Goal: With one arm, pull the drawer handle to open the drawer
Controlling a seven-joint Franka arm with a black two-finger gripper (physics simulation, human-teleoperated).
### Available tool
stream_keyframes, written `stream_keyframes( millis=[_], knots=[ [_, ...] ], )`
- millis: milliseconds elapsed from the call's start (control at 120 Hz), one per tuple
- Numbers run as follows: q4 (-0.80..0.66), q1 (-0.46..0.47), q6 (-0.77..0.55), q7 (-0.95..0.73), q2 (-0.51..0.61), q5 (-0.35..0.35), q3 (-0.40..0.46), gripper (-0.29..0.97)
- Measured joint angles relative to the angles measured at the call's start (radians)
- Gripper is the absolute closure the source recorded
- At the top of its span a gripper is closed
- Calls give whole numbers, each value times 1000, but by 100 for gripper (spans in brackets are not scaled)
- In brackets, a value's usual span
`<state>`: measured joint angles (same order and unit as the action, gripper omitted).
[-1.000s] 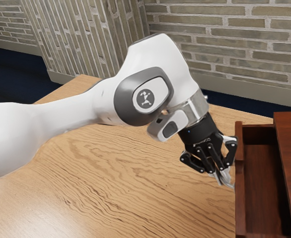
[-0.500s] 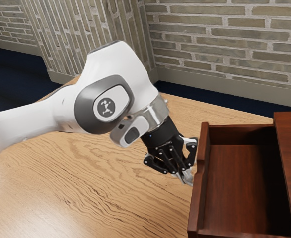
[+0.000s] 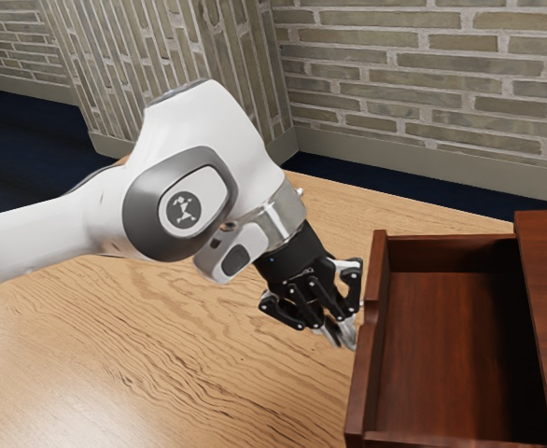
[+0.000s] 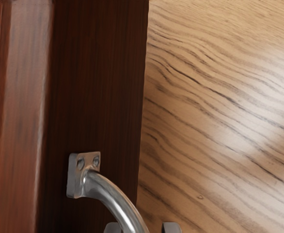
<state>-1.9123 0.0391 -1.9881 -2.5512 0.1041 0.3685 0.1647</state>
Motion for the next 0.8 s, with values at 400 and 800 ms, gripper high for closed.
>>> stream_keyframes(
  millis=[400, 800],
  knots=[
    [8, 13, 0, 2, 46, -2, -1, 49],
    [441, -34, 285, 267, 28, -340, -43, 13]
  ],
)
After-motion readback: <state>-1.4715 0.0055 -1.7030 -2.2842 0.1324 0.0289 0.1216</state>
